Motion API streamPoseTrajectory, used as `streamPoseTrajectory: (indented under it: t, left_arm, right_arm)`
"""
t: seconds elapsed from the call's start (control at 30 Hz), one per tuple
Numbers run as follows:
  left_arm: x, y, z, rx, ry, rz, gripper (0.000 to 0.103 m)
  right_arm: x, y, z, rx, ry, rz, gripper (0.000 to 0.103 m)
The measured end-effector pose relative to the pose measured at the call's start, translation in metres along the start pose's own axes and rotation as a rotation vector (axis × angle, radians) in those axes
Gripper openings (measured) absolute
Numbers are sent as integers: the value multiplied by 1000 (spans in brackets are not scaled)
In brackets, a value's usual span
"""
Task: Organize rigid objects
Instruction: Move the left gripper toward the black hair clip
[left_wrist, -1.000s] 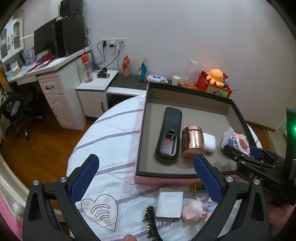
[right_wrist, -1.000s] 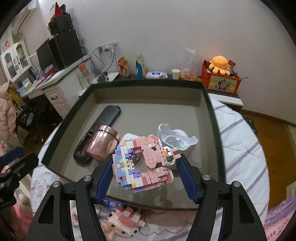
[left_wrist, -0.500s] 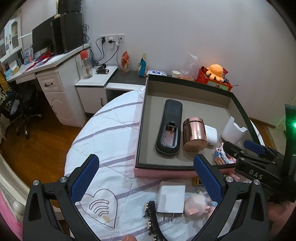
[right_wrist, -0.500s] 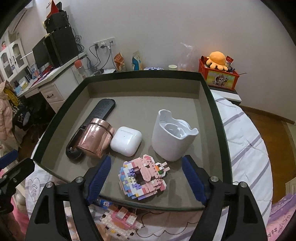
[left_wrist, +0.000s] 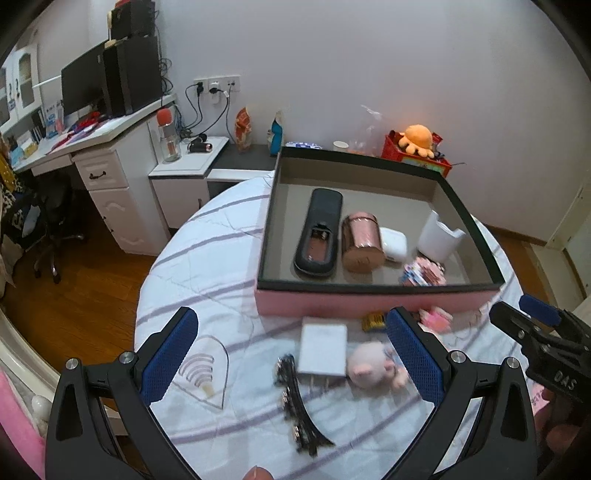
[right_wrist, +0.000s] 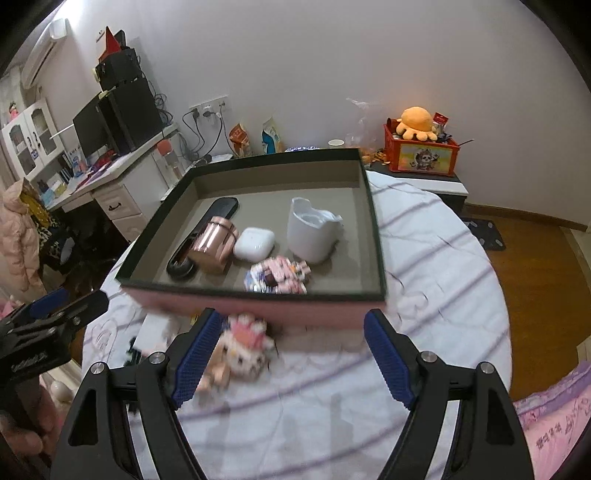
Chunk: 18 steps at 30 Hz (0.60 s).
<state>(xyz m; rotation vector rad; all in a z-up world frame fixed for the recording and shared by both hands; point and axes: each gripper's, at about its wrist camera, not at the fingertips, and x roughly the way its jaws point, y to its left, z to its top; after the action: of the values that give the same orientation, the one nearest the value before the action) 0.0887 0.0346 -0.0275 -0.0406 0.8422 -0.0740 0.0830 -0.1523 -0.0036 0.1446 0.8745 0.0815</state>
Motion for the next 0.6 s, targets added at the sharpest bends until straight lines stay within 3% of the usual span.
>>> streamPoseTrajectory:
  t: [0.33,0.6]
  left_arm:
    - [-22,-13,-27,15,18,-10,103]
    - [-29,-9,-46,5,37,11,103]
  right_arm:
    - [-20,-12,-42,43,30,0,81]
    - [-33,-16,-52,61,9,3,81]
